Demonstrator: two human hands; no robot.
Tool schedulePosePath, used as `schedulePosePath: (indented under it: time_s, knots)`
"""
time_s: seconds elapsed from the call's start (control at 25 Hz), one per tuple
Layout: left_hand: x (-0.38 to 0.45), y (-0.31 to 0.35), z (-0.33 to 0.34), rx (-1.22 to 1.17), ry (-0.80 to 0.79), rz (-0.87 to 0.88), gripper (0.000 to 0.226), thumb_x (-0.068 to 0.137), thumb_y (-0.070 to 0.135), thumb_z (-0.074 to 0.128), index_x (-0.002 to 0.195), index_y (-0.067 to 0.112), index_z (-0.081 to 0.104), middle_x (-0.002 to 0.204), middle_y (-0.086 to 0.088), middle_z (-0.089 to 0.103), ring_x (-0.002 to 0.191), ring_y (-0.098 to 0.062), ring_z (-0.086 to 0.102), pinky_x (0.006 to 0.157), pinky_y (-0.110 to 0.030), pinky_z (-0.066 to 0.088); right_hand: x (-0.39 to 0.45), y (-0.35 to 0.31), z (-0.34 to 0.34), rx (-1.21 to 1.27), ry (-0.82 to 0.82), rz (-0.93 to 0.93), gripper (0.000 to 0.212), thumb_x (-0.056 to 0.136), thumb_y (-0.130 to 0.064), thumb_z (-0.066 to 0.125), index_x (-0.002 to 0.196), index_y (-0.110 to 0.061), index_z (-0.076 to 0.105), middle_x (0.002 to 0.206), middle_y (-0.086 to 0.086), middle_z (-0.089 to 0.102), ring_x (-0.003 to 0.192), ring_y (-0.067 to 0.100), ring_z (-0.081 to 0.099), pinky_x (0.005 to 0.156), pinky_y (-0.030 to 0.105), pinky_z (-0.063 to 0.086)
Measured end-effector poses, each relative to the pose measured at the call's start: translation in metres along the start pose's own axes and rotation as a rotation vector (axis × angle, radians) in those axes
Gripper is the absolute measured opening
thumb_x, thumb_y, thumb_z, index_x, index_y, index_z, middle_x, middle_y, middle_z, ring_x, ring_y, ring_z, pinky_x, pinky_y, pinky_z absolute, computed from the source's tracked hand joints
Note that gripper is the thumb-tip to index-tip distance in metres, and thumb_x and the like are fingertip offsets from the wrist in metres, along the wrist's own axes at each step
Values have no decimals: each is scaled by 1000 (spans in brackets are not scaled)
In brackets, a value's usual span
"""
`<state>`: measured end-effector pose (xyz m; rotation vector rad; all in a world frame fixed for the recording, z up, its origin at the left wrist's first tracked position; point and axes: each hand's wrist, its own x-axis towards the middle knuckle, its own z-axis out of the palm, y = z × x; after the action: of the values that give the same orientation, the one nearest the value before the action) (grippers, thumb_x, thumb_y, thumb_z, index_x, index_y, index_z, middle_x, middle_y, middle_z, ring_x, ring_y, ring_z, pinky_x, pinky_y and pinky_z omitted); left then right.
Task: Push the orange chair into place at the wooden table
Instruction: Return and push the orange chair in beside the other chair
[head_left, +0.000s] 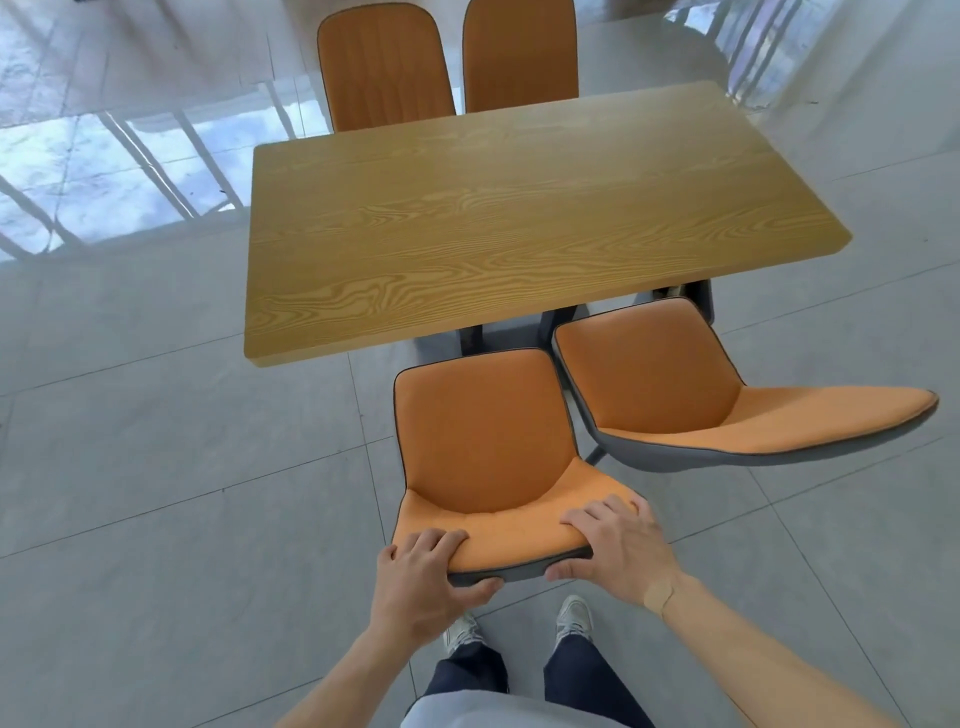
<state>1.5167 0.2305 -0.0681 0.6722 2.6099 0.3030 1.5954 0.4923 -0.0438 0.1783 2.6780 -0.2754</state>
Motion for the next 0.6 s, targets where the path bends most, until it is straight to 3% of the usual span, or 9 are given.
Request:
schedulePosePath:
  time_s: [0.28,0.44,0.6]
  knots:
    - [-7,40,17,-17,26,-68,86,66,95,30,129,41,52,120,19,56,115,-9,48,99,-38,35,0,41,-4,-4,-55,-88,101,58,-101,14,129,-38,49,124,-13,54,117,15,43,110,51,19]
    - [-4,54,22,-46,50,-109,83,66,92,35,128,41,53,120,18,58,116,-10,50,98,-38,37,7,53,-12,-22,-81,-144,102,56,-101,12,130,-41,47,128,-12,54,119,18,42,104,52,25]
    - [-5,60,21,-61,32,-156,90,64,95,33,133,39,49,128,14,57,120,-14,50,102,-38,35,5,57,-8,-38,-4,-172,100,59,-99,9,130,-41,49,127,-12,58,116,18,46,97,50,30]
